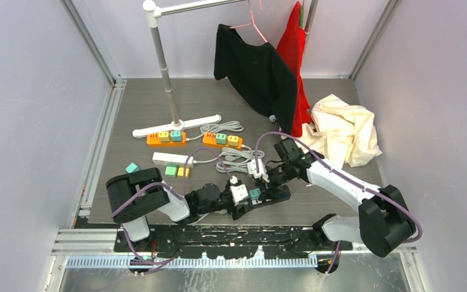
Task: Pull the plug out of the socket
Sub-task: Remove the plug from the socket.
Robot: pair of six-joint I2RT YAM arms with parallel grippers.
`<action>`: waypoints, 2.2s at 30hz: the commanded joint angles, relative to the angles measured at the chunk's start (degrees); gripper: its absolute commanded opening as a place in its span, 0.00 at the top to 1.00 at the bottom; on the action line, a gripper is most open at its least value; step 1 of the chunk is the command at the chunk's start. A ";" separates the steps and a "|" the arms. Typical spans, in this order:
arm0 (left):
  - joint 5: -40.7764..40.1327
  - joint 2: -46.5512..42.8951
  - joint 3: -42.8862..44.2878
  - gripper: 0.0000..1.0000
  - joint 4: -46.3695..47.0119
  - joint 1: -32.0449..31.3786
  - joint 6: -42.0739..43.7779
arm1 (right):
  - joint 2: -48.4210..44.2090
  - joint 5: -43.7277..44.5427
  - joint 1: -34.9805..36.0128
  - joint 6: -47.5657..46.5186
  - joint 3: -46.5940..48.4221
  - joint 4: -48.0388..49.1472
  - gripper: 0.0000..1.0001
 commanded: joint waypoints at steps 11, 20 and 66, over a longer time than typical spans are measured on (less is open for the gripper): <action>0.13 6.24 3.59 0.30 10.12 -1.11 -3.45 | 1.59 1.66 2.28 -3.14 -0.01 0.73 0.54; -0.29 7.76 2.50 0.31 11.08 -1.11 -3.44 | 1.45 1.29 2.28 -6.42 0.52 -2.25 0.66; -1.83 8.88 4.72 1.00 1.31 -0.36 -2.08 | -2.02 -2.70 -4.16 -11.68 4.05 -10.76 0.98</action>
